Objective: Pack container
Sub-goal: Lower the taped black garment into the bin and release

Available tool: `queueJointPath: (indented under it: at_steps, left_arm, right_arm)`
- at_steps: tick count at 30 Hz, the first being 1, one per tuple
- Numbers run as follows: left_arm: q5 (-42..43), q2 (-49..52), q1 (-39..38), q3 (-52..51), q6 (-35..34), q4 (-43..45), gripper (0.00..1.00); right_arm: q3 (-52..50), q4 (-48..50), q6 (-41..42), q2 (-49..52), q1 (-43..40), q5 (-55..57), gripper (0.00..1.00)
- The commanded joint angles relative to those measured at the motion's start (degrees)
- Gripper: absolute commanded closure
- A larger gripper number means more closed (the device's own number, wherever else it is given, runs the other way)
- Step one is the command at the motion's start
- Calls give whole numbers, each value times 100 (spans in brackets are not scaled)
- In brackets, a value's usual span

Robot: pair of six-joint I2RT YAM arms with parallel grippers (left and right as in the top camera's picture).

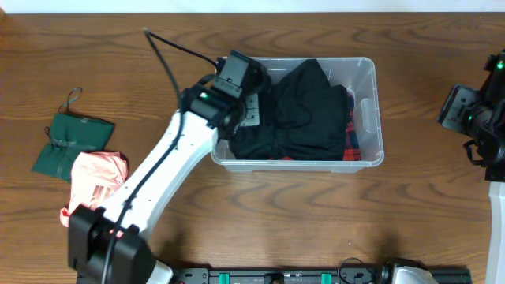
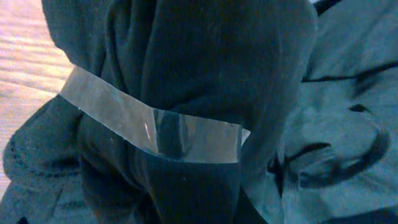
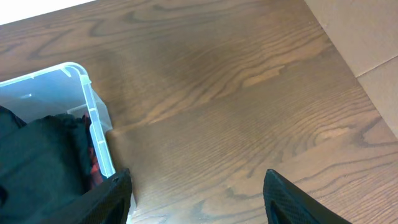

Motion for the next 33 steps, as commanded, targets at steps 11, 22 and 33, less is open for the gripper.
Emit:
queueJointPath:
  at_steps: [11, 22, 33]
  left_arm:
    - [-321, 44, -330, -120, -1554, 74, 94]
    - [-188, 424, -341, -212, -2260, 229, 94]
    - [-745, -306, -337, 240, -1193, 291, 5]
  right_arm:
    - [-15, -22, -83, 92, -28, -37, 34]
    - [-15, -26, -83, 92, -28, -39, 33]
    - [-15, -24, -85, 92, -28, -83, 33]
